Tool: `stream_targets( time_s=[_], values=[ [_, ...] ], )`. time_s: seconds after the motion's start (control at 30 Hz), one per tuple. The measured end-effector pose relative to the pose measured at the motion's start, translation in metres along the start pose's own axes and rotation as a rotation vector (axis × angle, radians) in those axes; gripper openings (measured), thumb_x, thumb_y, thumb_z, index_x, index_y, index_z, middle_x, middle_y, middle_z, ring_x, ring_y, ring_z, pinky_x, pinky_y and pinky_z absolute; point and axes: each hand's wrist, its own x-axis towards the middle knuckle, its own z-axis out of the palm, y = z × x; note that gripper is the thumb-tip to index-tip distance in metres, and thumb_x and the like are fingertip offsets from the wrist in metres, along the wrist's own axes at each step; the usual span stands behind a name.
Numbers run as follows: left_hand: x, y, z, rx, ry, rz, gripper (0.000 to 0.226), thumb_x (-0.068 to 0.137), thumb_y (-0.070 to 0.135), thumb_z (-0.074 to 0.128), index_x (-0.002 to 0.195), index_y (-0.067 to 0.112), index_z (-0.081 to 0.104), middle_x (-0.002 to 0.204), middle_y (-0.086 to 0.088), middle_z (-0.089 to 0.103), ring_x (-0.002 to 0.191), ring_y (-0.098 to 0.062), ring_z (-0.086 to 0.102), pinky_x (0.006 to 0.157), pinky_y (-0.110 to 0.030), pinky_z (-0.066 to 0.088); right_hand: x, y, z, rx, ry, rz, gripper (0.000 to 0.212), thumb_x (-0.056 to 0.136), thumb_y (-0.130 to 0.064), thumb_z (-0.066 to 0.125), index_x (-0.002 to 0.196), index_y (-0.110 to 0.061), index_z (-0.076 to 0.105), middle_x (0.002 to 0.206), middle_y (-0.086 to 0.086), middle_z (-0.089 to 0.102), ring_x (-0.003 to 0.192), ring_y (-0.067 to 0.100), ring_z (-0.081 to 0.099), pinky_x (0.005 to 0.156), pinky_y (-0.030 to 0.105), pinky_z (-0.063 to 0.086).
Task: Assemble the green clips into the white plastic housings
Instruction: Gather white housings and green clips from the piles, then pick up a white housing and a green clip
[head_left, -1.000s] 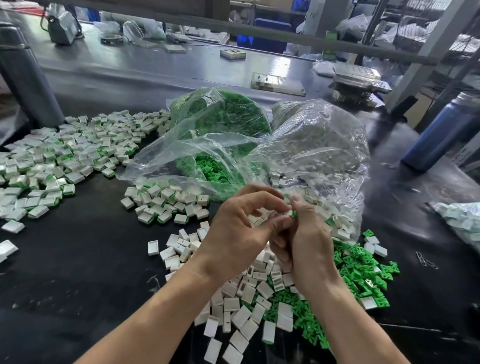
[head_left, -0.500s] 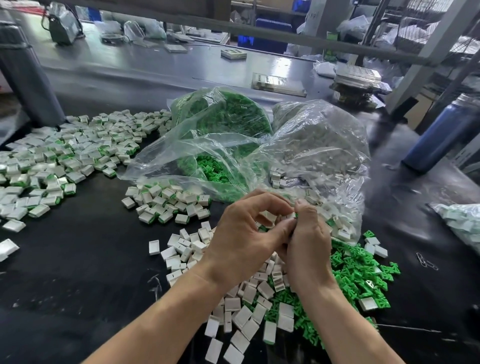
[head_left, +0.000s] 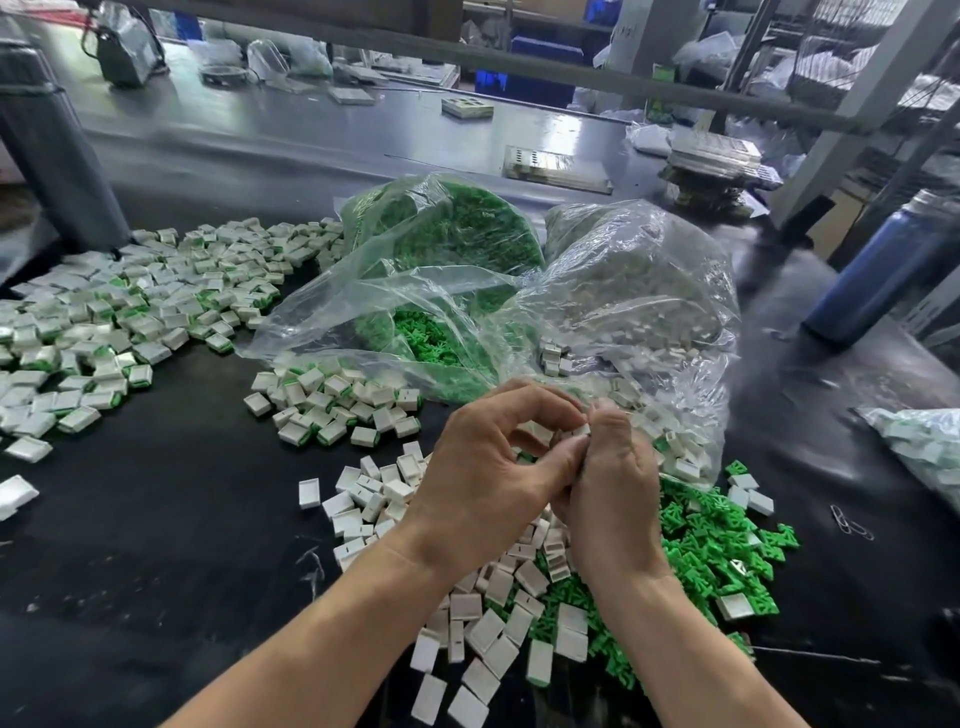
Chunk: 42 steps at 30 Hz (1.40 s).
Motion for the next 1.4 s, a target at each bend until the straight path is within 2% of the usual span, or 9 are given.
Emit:
stream_targets(
  time_s=[0.1, 0.3, 0.37, 0.53, 0.7, 0.8, 0.97, 1.17, 1.4],
  values=[
    [0.0, 0.0, -0.002, 0.001, -0.003, -0.019, 0.01, 0.09, 0.009, 0.079, 0.098, 0.014, 0.077, 0.108, 0.01, 0.072, 0.097, -0.013, 0.073, 0.082, -0.03, 0.062, -0.001, -0.001, 0.0, -0.008, 0.022, 0.029, 0.049, 0.1, -0.049, 0.039, 0.086, -0.029, 0.081, 0.073, 0.012, 0.068, 0.063, 0.031, 0.064, 0.051, 0.035, 0.052],
    [0.005, -0.002, -0.012, 0.073, 0.044, -0.004, 0.009, 0.089, 0.014, 0.08, 0.097, 0.014, 0.076, 0.102, 0.007, 0.071, 0.094, -0.014, 0.071, 0.079, -0.027, 0.06, 0.002, -0.002, -0.013, -0.176, -0.016, 0.006, 0.066, 0.108, -0.055, 0.036, 0.061, -0.017, 0.062, 0.054, -0.003, 0.044, 0.046, 0.01, 0.037, 0.04, 0.019, 0.031],
    [0.006, -0.004, -0.017, 0.088, 0.066, -0.033, 0.008, 0.089, 0.015, 0.08, 0.095, 0.018, 0.075, 0.096, 0.006, 0.07, 0.086, -0.013, 0.069, 0.071, -0.023, 0.059, 0.004, -0.002, -0.018, -0.201, -0.02, -0.064, 0.056, 0.106, -0.052, 0.044, 0.073, -0.01, 0.062, 0.062, 0.0, 0.05, 0.052, 0.01, 0.041, 0.044, 0.018, 0.034],
    [0.008, -0.011, -0.033, 0.245, 0.084, -0.136, 0.011, 0.09, 0.021, 0.079, 0.096, 0.028, 0.073, 0.087, 0.01, 0.072, 0.081, -0.004, 0.069, 0.07, -0.02, 0.059, 0.007, -0.001, -0.021, -0.245, -0.09, -0.135, 0.011, 0.101, -0.028, 0.064, 0.1, -0.023, 0.074, 0.079, -0.002, 0.069, 0.065, 0.009, 0.057, 0.056, 0.018, 0.044],
    [0.012, -0.017, -0.064, 0.562, 0.114, -0.297, 0.017, 0.091, 0.025, 0.077, 0.091, 0.038, 0.066, 0.087, 0.021, 0.066, 0.075, 0.009, 0.064, 0.064, -0.009, 0.05, 0.01, 0.003, -0.028, -0.398, -0.086, -0.117, 0.011, 0.102, -0.024, 0.064, 0.098, -0.023, 0.074, 0.078, -0.006, 0.071, 0.067, 0.005, 0.061, 0.059, 0.018, 0.045],
    [0.015, -0.019, -0.079, 0.692, 0.205, -0.352, 0.008, 0.091, 0.029, 0.079, 0.088, 0.033, 0.073, 0.084, 0.019, 0.069, 0.079, 0.002, 0.064, 0.074, -0.024, 0.054, 0.012, 0.005, -0.034, -0.433, -0.081, -0.107, 0.011, 0.102, -0.026, 0.064, 0.098, -0.024, 0.074, 0.079, -0.006, 0.071, 0.066, 0.004, 0.062, 0.057, 0.016, 0.047],
    [0.018, -0.021, -0.092, 0.758, 0.339, -0.404, 0.005, 0.091, 0.028, 0.08, 0.088, 0.03, 0.076, 0.085, 0.013, 0.074, 0.078, -0.012, 0.07, 0.082, -0.039, 0.06, 0.015, 0.009, -0.037, -0.49, -0.087, -0.1, 0.013, 0.101, -0.03, 0.066, 0.092, -0.026, 0.074, 0.077, -0.005, 0.071, 0.057, 0.0, 0.056, 0.05, 0.012, 0.041],
    [0.021, -0.028, -0.098, 0.724, 0.416, -0.48, 0.013, 0.094, 0.03, 0.077, 0.086, 0.03, 0.066, 0.074, 0.011, 0.073, 0.066, -0.014, 0.074, 0.076, -0.042, 0.062, 0.017, 0.012, -0.041, -0.5, -0.07, -0.095, 0.016, 0.102, -0.03, 0.066, 0.088, -0.027, 0.075, 0.073, -0.002, 0.07, 0.05, 0.0, 0.051, 0.046, 0.009, 0.037],
    [0.019, -0.022, -0.093, 0.804, 0.402, -0.396, 0.016, 0.094, 0.036, 0.075, 0.087, 0.026, 0.065, 0.078, 0.007, 0.07, 0.073, -0.018, 0.07, 0.075, -0.043, 0.061, 0.02, 0.011, -0.044, -0.529, -0.05, -0.066, 0.016, 0.102, -0.031, 0.066, 0.089, -0.026, 0.074, 0.074, -0.003, 0.07, 0.056, 0.002, 0.057, 0.049, 0.013, 0.041]
  ],
)
